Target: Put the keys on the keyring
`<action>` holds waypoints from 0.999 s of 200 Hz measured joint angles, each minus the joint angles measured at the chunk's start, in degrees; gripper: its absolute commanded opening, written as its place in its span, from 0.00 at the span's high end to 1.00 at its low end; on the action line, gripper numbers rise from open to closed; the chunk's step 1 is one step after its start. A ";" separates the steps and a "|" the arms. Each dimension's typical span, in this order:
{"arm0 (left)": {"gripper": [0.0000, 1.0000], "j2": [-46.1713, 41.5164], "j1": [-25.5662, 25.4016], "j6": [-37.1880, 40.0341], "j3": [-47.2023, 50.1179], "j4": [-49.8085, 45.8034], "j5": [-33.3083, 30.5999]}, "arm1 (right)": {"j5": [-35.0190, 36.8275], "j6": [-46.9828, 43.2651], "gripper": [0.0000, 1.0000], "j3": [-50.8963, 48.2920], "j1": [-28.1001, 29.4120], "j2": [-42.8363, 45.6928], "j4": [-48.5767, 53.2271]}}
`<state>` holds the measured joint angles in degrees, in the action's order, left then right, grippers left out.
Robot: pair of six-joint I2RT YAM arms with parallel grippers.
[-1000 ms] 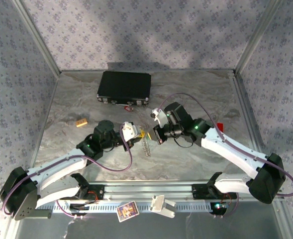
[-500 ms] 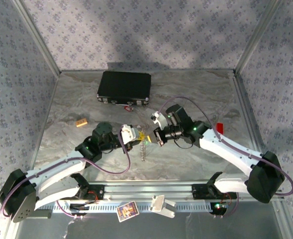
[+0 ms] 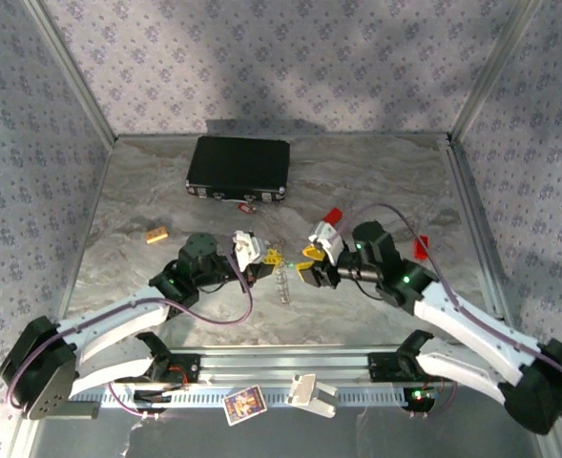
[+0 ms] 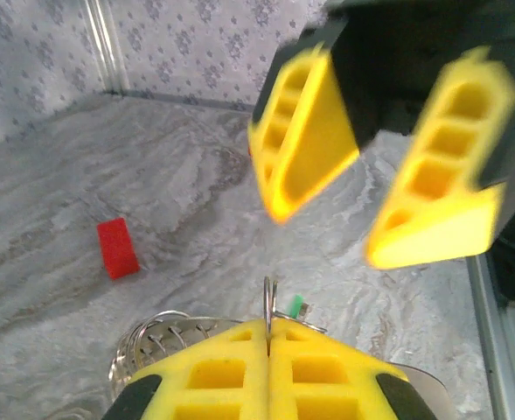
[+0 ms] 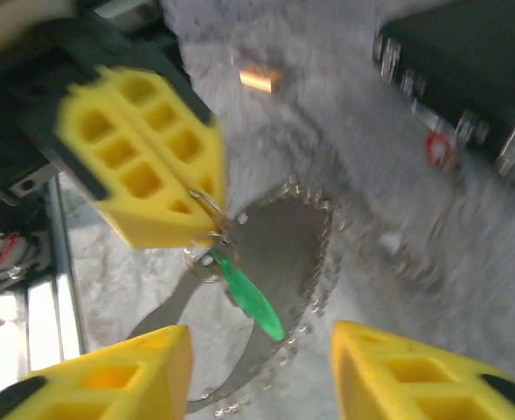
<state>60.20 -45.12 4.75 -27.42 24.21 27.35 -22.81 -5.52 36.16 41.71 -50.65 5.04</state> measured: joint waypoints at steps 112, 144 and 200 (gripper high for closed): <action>1.00 4.07 0.00 2.82 -3.41 -2.84 6.12 | -4.33 -11.06 0.68 -2.60 -0.87 1.05 -7.23; 1.00 5.64 0.00 4.94 -4.33 -3.65 8.13 | -5.60 -11.08 0.69 -2.62 -0.87 -0.42 -8.15; 1.00 6.71 0.00 5.60 -5.57 -4.11 9.81 | -5.03 -11.72 0.70 -3.58 -0.70 -2.19 -8.37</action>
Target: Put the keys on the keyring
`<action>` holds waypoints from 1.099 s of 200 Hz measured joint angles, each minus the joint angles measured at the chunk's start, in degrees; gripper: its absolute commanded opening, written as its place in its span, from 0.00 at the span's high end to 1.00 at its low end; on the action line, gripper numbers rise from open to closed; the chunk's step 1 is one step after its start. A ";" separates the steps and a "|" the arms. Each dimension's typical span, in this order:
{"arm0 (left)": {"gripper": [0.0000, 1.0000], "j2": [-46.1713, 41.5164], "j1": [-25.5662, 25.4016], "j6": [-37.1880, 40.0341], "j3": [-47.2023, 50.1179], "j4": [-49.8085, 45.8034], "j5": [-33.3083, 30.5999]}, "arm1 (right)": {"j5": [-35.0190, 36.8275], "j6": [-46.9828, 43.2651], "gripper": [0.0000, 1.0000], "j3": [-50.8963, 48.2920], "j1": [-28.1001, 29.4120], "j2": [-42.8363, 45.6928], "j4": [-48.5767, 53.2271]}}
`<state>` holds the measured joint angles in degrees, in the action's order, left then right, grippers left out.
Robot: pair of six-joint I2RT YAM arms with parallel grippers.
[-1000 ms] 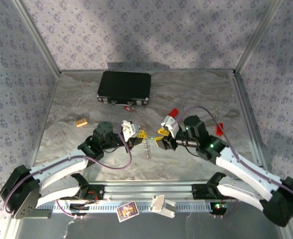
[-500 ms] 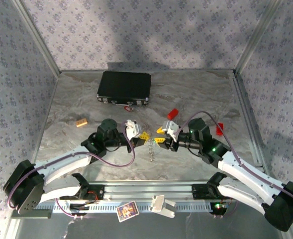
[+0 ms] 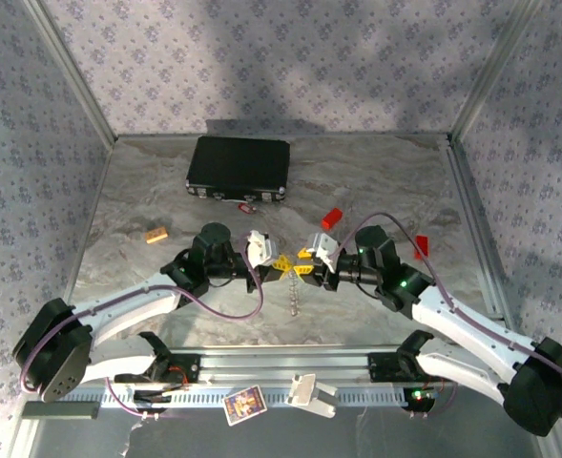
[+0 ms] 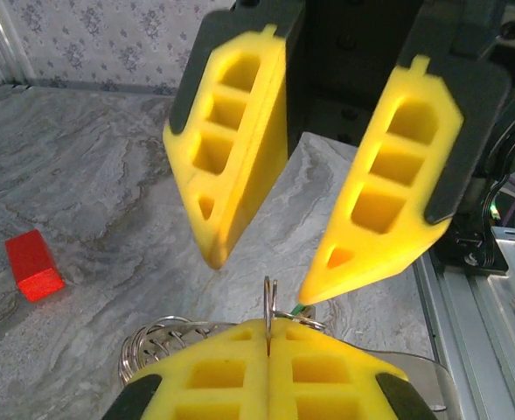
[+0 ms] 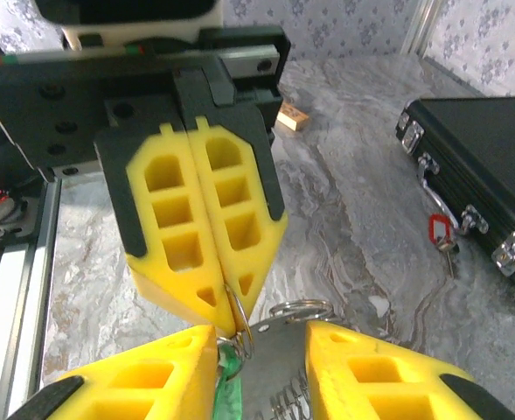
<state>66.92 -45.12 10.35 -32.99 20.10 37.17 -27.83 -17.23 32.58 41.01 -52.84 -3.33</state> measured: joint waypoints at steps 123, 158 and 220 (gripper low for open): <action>1.00 0.00 0.17 0.81 0.00 -0.50 0.59 | -2.91 0.07 1.00 -0.68 0.24 -2.14 -2.08; 0.61 -0.07 0.22 0.96 -0.61 -2.60 -1.31 | -3.32 -1.42 1.00 0.42 0.42 -2.40 0.85; 0.72 -0.44 0.00 7.23 -7.02 -17.00 -3.58 | 0.31 -7.96 1.00 11.23 1.92 -5.20 16.90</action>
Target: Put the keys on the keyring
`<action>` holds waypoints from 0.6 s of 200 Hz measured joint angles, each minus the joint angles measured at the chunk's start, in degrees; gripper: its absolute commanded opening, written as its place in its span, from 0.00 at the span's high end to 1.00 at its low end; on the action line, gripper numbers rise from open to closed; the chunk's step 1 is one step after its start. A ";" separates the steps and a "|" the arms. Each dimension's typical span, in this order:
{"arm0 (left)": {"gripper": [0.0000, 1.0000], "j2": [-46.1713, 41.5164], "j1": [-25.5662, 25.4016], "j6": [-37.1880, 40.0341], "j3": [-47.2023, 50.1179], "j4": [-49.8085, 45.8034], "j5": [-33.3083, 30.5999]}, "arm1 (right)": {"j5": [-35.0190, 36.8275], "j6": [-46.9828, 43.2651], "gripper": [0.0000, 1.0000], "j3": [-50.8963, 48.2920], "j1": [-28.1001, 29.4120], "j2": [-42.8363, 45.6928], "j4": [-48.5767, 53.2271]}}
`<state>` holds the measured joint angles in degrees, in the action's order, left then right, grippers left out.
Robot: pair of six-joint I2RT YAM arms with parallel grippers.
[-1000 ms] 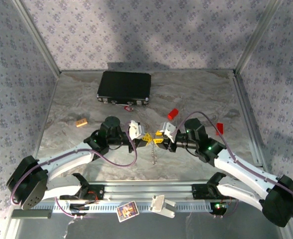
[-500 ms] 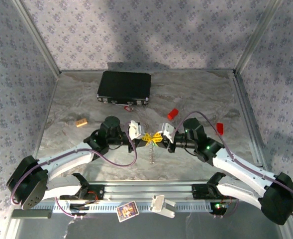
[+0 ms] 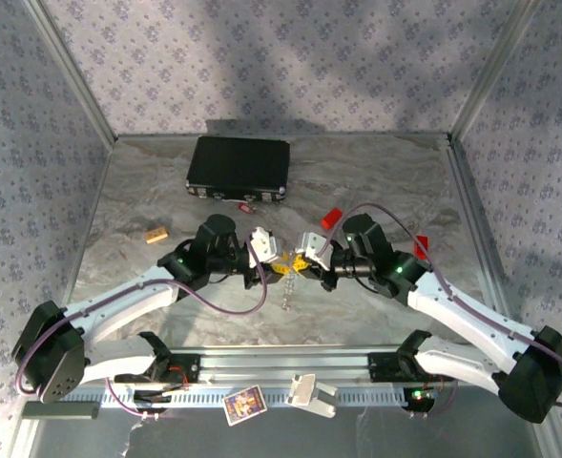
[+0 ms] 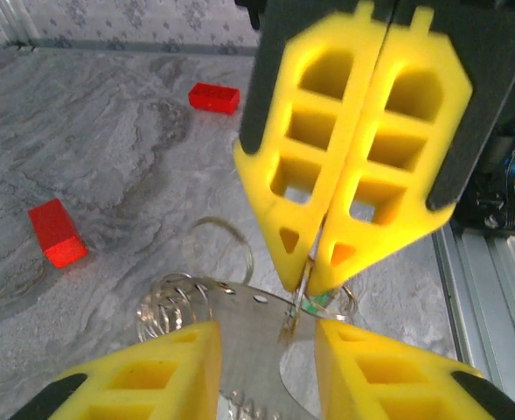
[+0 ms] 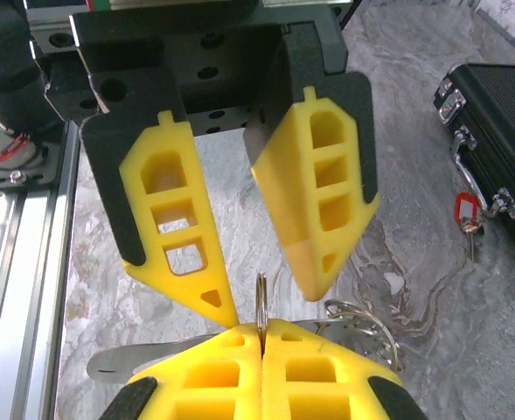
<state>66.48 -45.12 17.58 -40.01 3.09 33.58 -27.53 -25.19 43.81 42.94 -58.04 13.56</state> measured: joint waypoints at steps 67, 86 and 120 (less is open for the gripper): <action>0.77 -0.02 0.00 3.02 -0.02 -3.50 0.72 | 2.86 -4.28 1.00 6.58 2.93 -4.98 9.01; 0.79 -0.02 0.00 3.19 -0.02 -3.45 1.38 | 3.56 -4.96 1.00 7.52 3.48 -5.97 9.97; 0.98 -0.02 0.00 3.82 -0.02 -3.50 2.27 | 3.96 -5.92 1.00 8.24 3.89 -6.88 11.43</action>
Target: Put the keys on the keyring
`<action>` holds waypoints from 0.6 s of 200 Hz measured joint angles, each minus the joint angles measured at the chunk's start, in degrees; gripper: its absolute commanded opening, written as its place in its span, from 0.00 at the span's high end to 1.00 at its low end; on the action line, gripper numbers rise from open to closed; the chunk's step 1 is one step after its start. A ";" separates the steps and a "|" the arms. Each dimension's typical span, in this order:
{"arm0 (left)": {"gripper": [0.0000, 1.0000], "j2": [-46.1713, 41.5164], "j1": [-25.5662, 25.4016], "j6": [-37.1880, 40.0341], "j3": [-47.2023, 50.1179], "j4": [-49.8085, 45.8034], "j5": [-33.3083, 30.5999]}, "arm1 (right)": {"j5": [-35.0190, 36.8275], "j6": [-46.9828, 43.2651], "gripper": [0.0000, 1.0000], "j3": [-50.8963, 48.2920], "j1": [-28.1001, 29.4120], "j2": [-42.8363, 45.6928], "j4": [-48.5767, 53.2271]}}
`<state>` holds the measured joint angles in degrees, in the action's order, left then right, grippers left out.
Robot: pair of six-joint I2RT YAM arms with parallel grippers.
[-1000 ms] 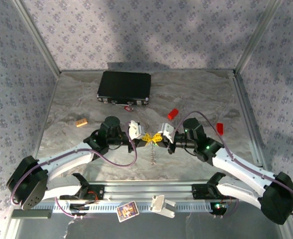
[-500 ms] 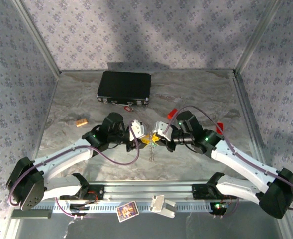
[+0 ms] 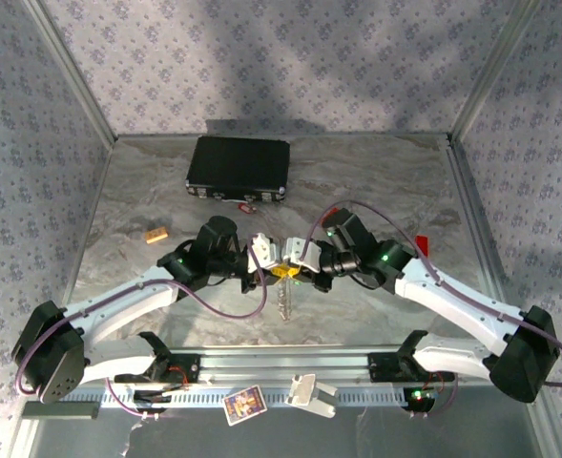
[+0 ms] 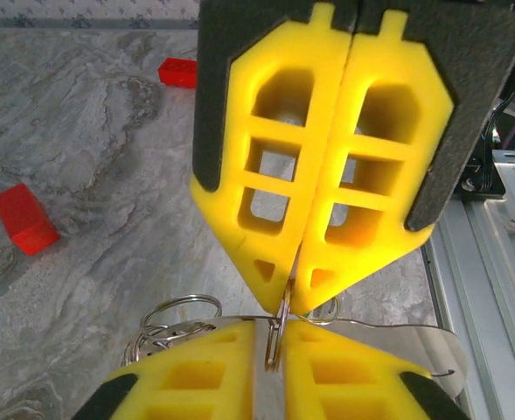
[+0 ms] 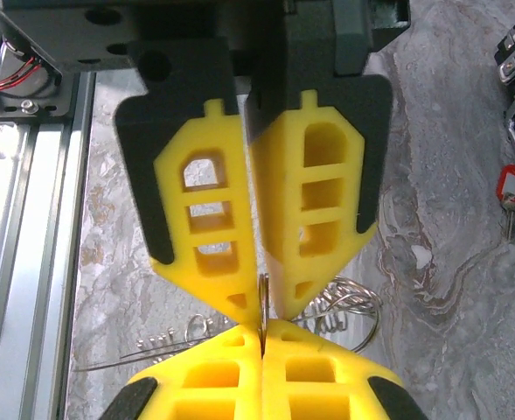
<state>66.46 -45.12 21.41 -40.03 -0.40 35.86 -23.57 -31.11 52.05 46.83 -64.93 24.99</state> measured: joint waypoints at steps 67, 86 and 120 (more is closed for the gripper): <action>1.00 -0.02 0.00 -2.40 -0.44 1.55 0.96 | -6.19 4.61 0.56 -3.67 -6.54 4.83 -5.27; 1.00 -0.02 -0.35 -4.85 0.09 6.21 0.92 | -8.28 7.10 0.56 -6.23 -8.66 7.63 -7.32; 1.00 0.07 -1.01 -8.70 3.63 14.53 0.63 | -11.43 10.38 0.58 -9.55 -10.54 10.01 -9.90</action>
<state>66.52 -46.13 12.71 -36.40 14.13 36.49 -35.00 -20.73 42.50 36.29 -54.92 15.09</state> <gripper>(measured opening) 0.051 0.427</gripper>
